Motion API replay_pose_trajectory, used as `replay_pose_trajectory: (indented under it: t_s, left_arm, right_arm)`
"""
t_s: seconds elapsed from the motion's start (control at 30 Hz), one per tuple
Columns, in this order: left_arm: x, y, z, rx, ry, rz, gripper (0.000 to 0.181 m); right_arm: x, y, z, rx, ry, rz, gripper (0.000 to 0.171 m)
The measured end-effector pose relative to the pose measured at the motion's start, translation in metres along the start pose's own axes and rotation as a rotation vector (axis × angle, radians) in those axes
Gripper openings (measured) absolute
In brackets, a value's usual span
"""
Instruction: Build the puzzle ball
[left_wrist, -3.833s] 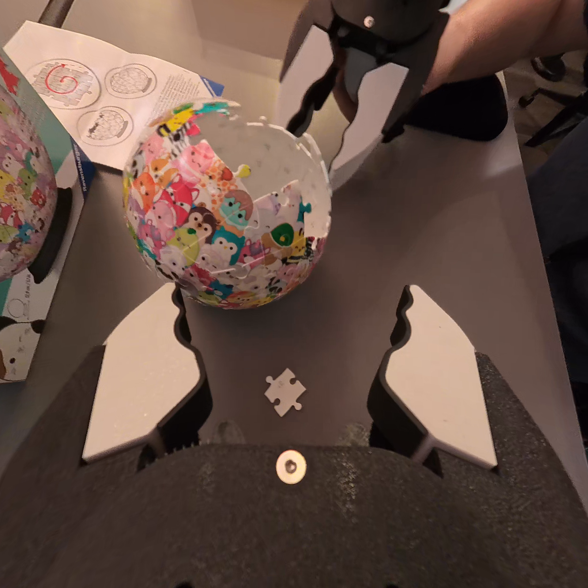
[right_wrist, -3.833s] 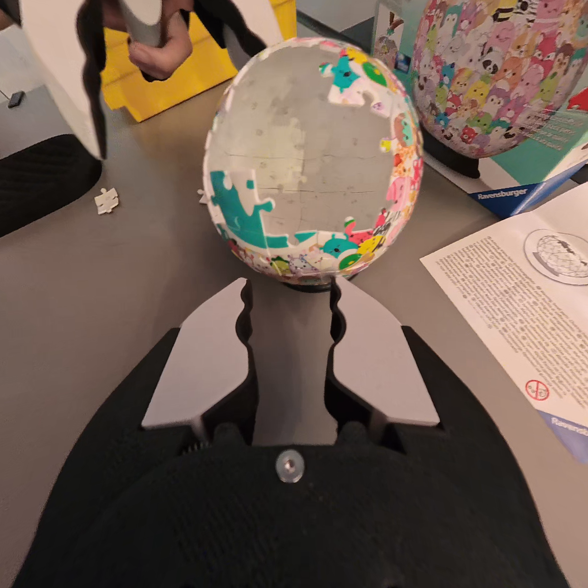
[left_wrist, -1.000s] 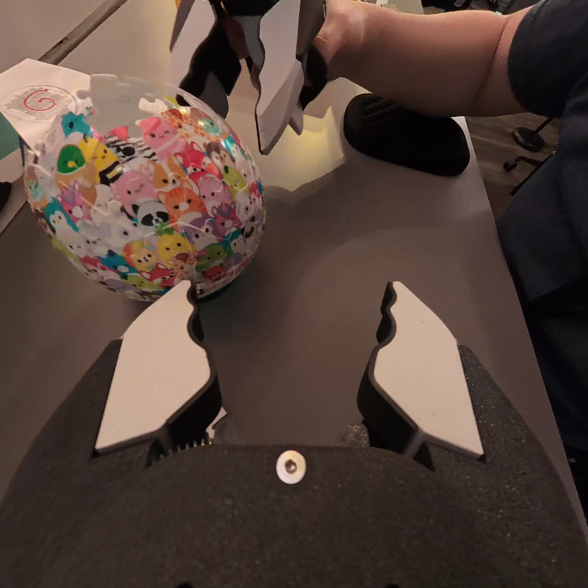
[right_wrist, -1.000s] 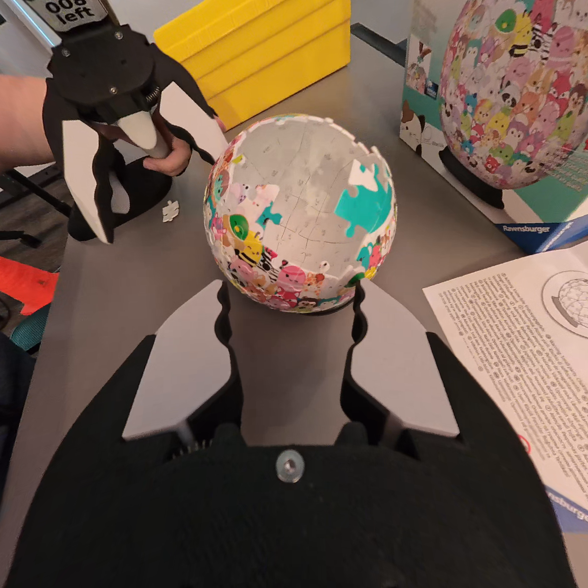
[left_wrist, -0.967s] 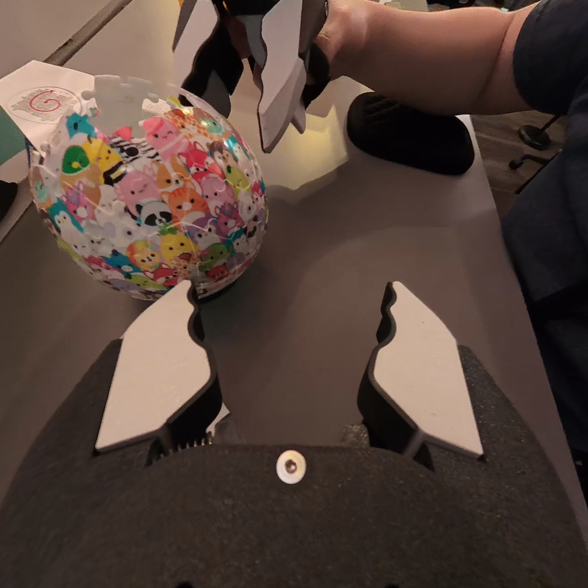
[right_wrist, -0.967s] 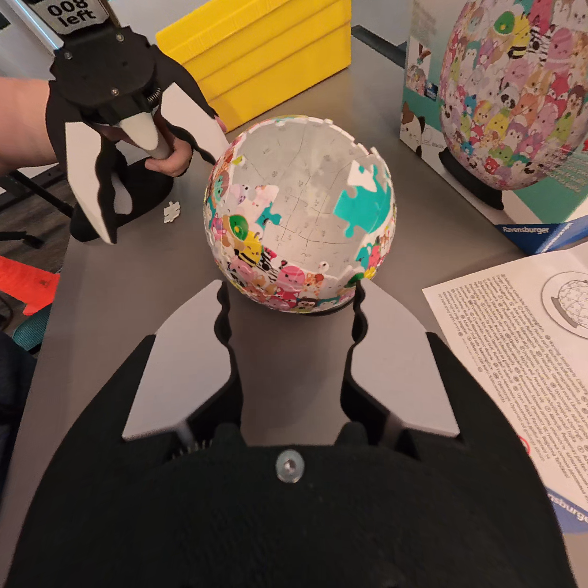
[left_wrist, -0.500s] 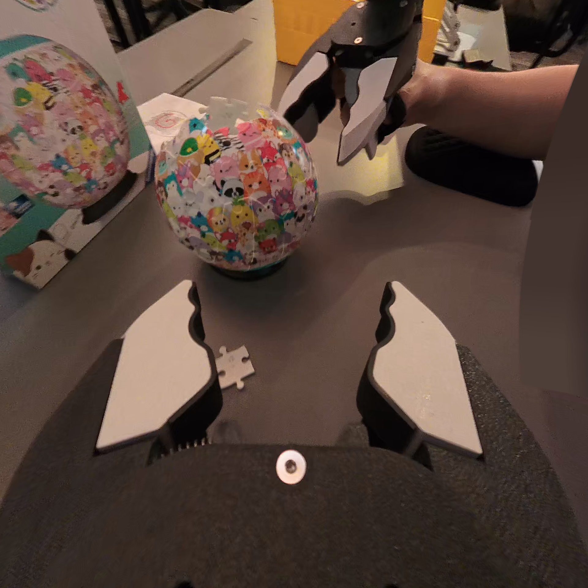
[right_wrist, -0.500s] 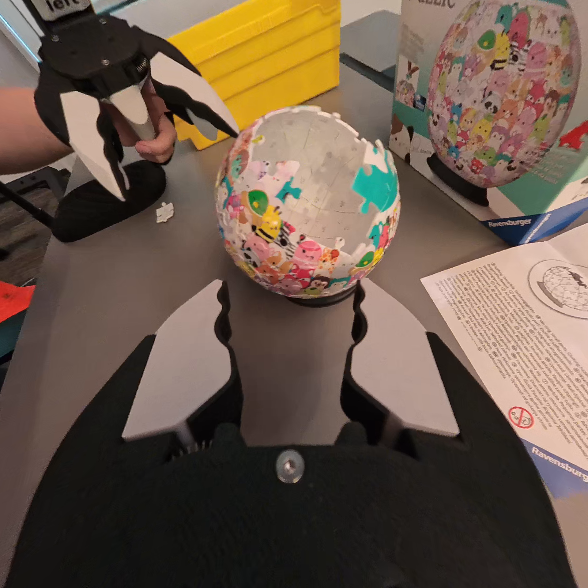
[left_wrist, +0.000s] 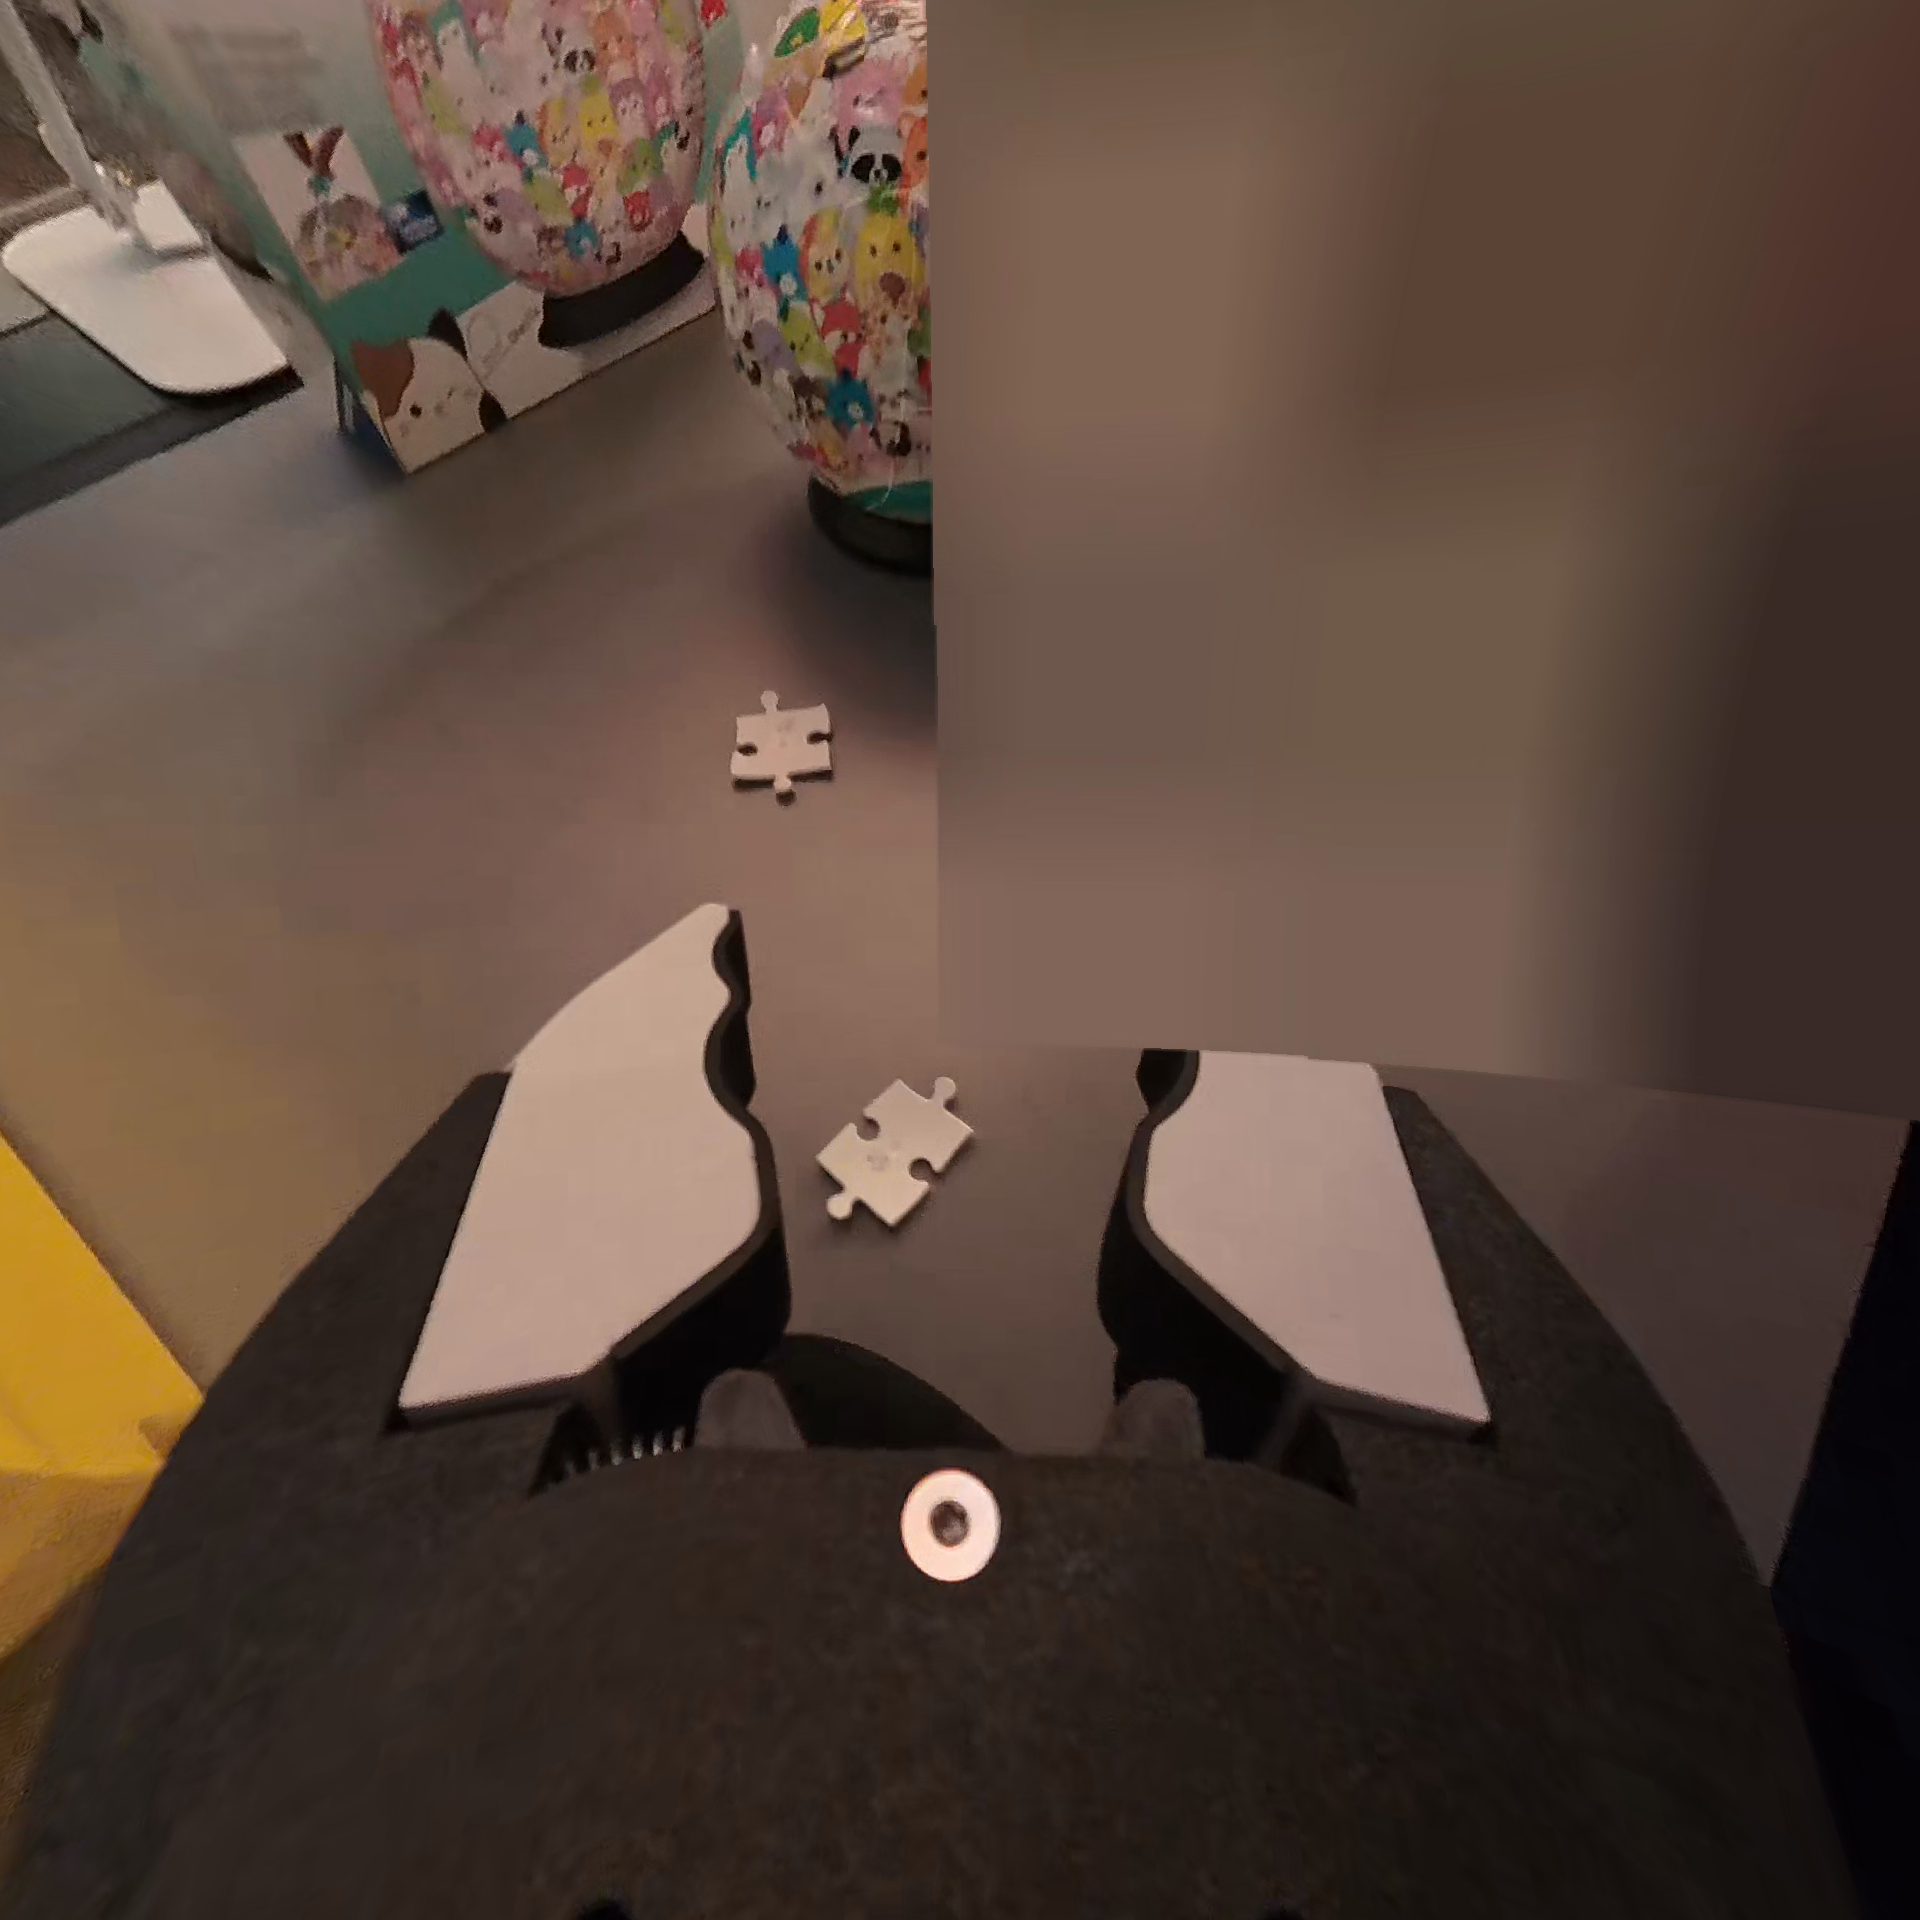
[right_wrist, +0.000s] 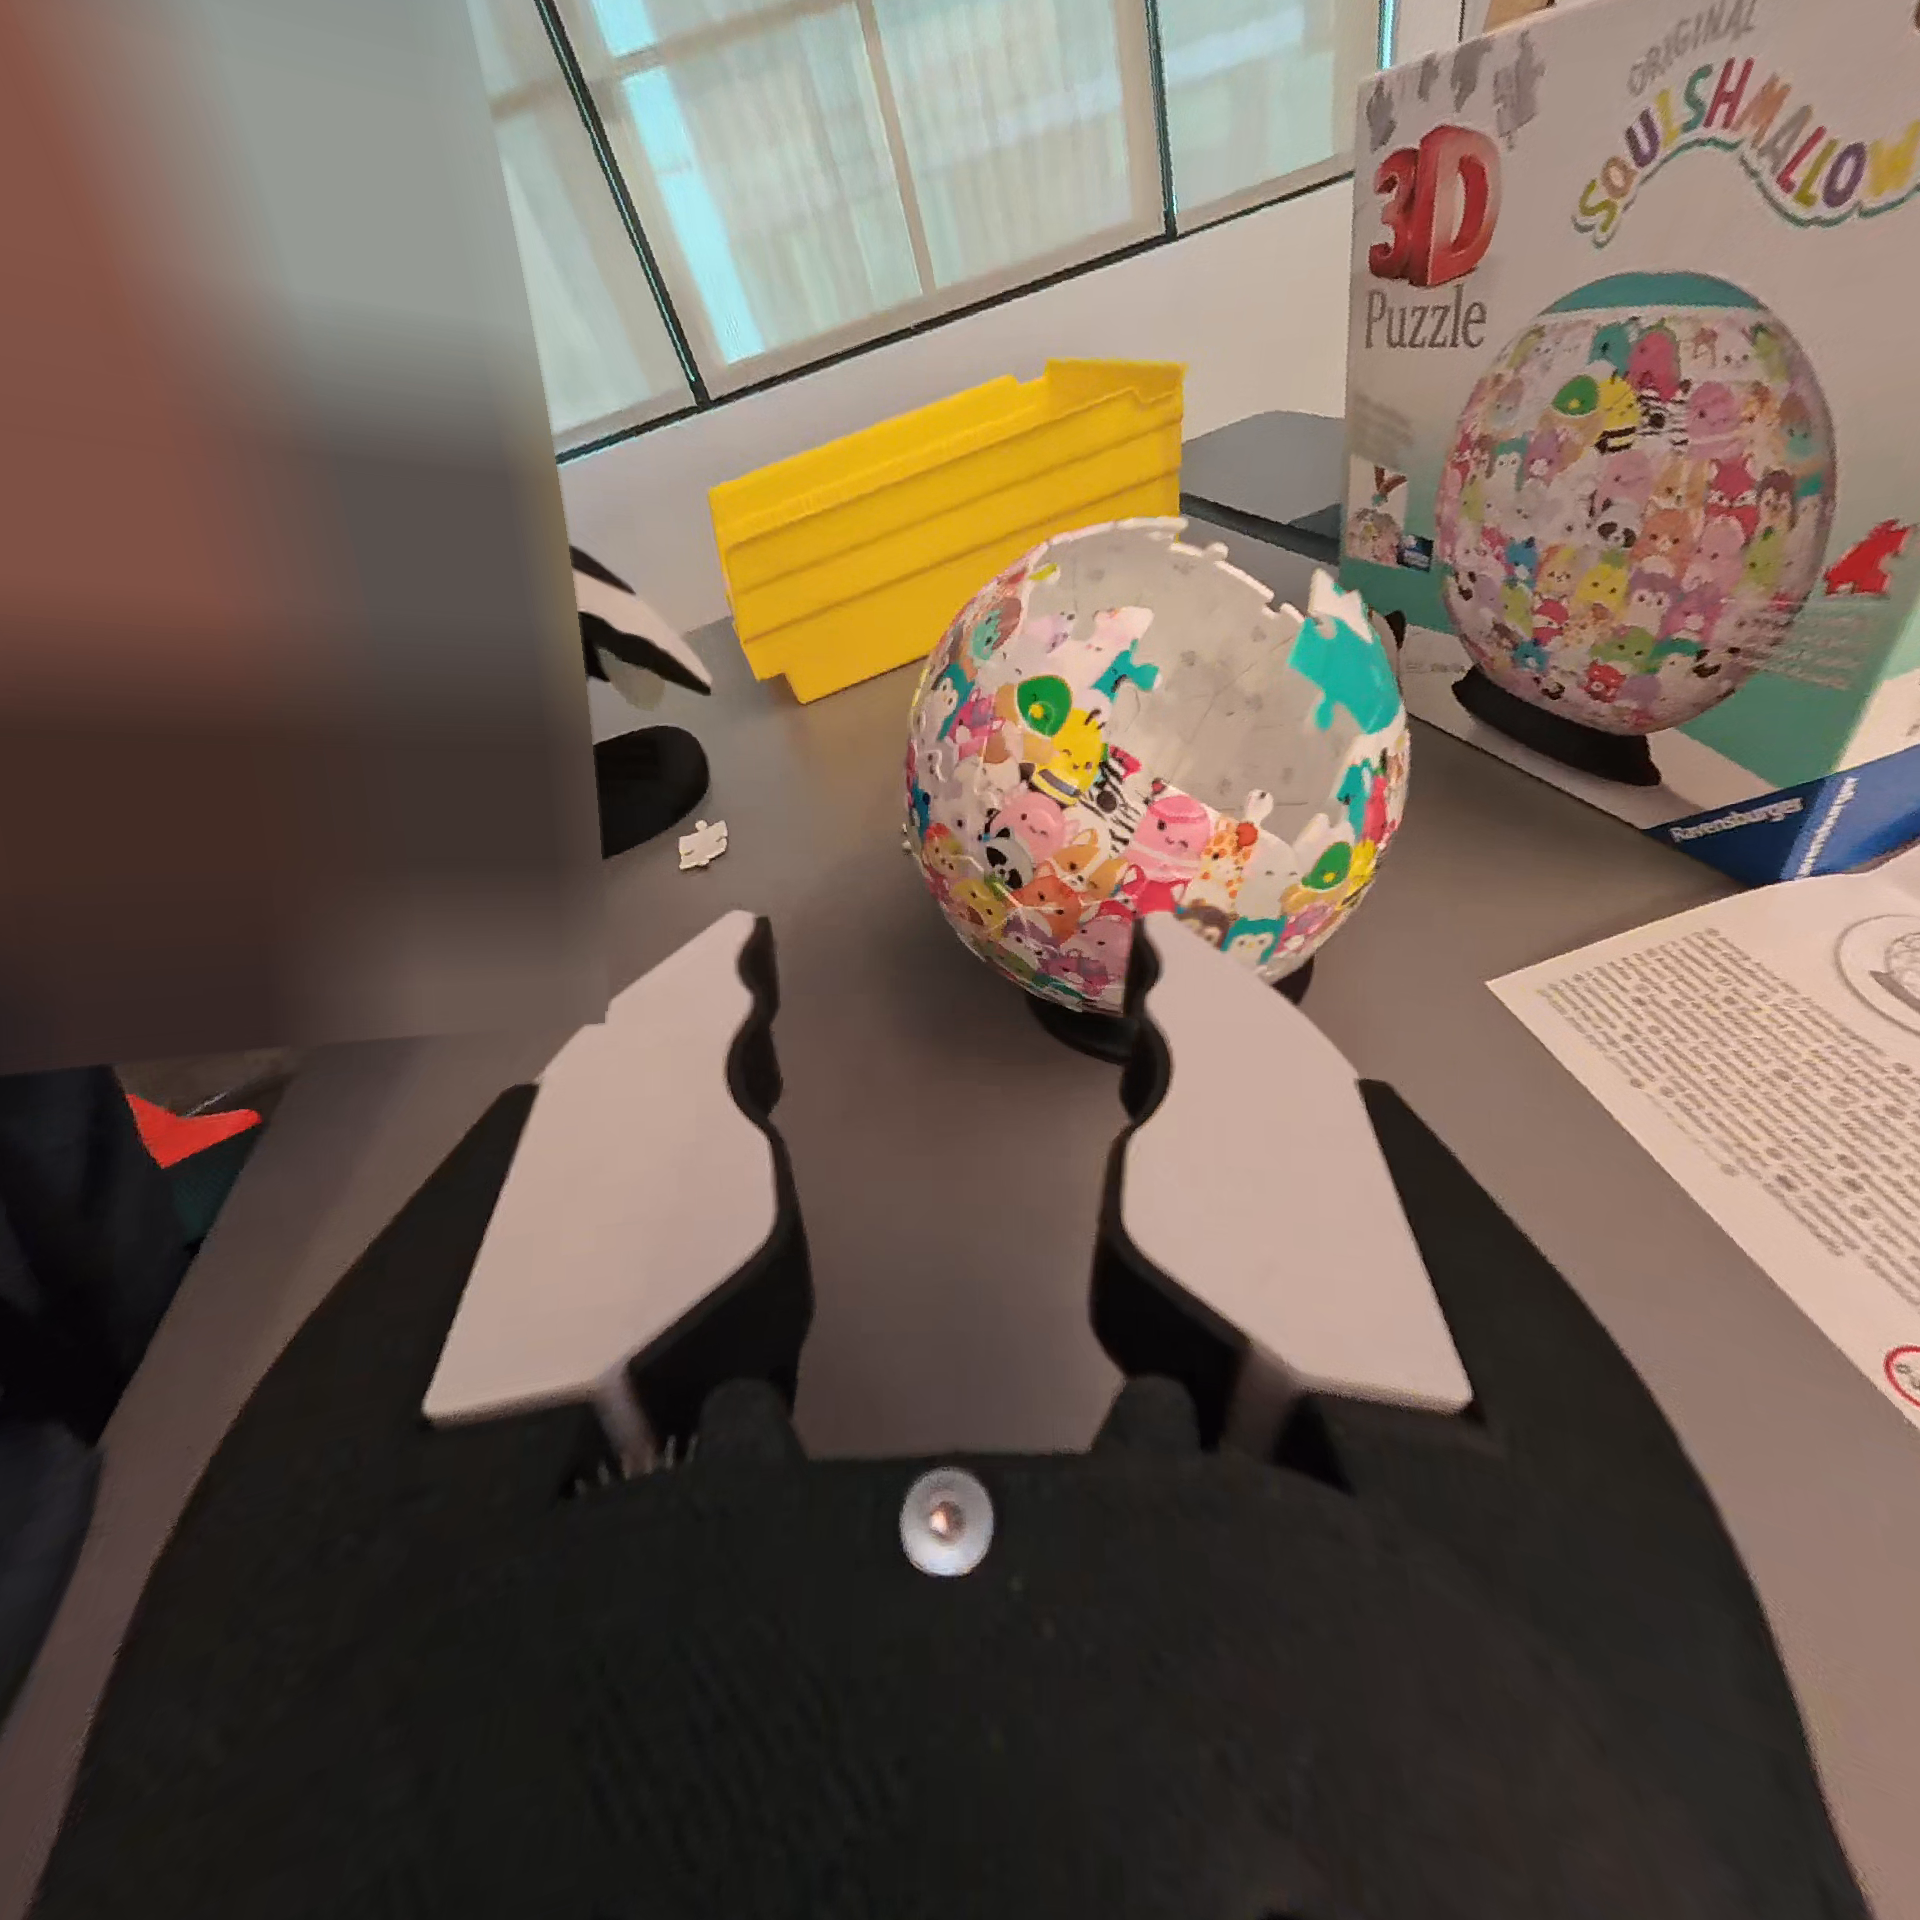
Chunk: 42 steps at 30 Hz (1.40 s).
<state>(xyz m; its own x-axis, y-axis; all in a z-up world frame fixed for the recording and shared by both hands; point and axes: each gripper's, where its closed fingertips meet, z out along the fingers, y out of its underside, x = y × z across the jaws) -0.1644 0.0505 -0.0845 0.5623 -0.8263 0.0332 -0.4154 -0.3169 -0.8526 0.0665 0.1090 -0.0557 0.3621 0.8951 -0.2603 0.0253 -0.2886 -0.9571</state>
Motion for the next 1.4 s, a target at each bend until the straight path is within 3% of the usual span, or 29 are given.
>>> replay_pose_trajectory:
  t_s: [0.03,0.23,0.3,0.47,0.67,0.8,1.0,1.17,1.4]
  left_arm:
    - [0.001,0.002,-0.001,0.004,-0.001,-0.024,0.069]
    - [-0.017,0.025,-0.004,-0.062,-0.157,-0.082,0.059]
    - [-0.013,0.037,-0.003,-0.129,-0.179,-0.071,0.054]
    - [-0.008,0.061,-0.002,-0.290,-0.242,0.029,0.049]
    - [-0.023,0.069,0.001,-0.347,-0.247,0.005,0.047]
    - [-0.031,0.039,0.015,-0.276,-0.172,-0.013,0.045]
    - [-0.050,0.004,0.075,-0.255,-0.095,0.004,0.050]
    - [-0.057,0.007,0.110,-0.314,-0.056,0.001,0.057]
    - [-0.055,0.009,0.120,-0.347,-0.047,0.045,0.036]
  right_arm:
    - [0.001,0.002,0.000,-0.008,0.009,-0.006,0.056]
    - [-0.005,0.004,-0.002,-0.008,-0.013,-0.109,0.012]
    - [-0.009,0.009,-0.002,-0.024,-0.038,-0.115,0.005]
    - [-0.018,0.013,0.000,-0.035,-0.104,-0.102,0.005]
    - [-0.024,0.011,-0.001,-0.023,-0.142,-0.093,0.005]
    - [-0.026,0.011,-0.001,-0.026,-0.152,-0.088,0.006]
    - [-0.031,0.013,-0.001,-0.044,-0.166,-0.110,0.006]
    - [-0.035,0.014,-0.003,-0.056,-0.174,-0.136,0.006]
    - [-0.027,0.015,-0.004,-0.062,-0.150,-0.141,0.006]
